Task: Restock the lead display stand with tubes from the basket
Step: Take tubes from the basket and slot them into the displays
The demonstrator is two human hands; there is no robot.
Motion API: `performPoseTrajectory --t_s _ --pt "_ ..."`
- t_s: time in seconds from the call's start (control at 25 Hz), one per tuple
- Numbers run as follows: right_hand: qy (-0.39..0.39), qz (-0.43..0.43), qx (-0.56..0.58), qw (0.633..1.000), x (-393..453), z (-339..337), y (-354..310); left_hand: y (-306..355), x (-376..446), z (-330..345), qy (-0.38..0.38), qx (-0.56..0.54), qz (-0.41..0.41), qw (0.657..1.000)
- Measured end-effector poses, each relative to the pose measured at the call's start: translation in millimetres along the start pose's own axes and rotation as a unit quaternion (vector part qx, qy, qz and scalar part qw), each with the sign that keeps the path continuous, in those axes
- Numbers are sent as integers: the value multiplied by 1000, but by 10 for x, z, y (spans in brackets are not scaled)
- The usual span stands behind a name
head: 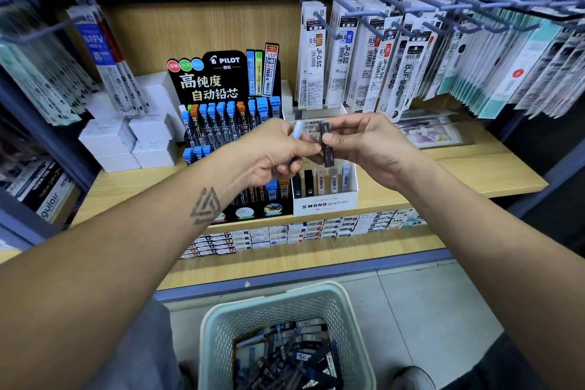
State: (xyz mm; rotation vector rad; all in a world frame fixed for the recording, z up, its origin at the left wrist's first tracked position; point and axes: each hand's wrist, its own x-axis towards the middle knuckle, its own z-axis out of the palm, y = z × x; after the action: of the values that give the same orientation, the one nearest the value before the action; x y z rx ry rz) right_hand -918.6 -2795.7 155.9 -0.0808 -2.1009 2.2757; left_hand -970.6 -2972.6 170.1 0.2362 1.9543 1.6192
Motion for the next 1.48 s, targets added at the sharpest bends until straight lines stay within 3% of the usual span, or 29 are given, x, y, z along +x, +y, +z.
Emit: performPoseTrajectory --t_s 0.08,0.2,0.52,0.68,0.88,0.96,1.08,1.24,1.48 --pt "-27 0 -91 996 -13 2 -4 28 11 -48 17 -3 15 1000" --pt "-40 -5 -128 991 -34 4 -15 53 -23 -82 17 -3 26 1000" --pt "7 57 11 998 -18 -137 -66 71 -11 -139 50 -29 17 998" --pt "55 30 35 997 -4 -124 -81 71 -28 -99 48 -19 9 999" --pt "50 -16 13 999 96 -72 -166 93 -47 -161 71 -10 25 997" --pt "61 -41 -51 996 160 -73 -229 123 -70 -219 85 -6 28 996" --pt "64 -88 -249 962 270 -42 -300 163 -99 -303 95 -17 31 995" --pt "30 -132 -469 873 413 100 -228 173 -136 -330 79 -33 27 996" --pt "15 -161 -549 820 518 287 -84 183 -101 -387 95 -43 36 994"
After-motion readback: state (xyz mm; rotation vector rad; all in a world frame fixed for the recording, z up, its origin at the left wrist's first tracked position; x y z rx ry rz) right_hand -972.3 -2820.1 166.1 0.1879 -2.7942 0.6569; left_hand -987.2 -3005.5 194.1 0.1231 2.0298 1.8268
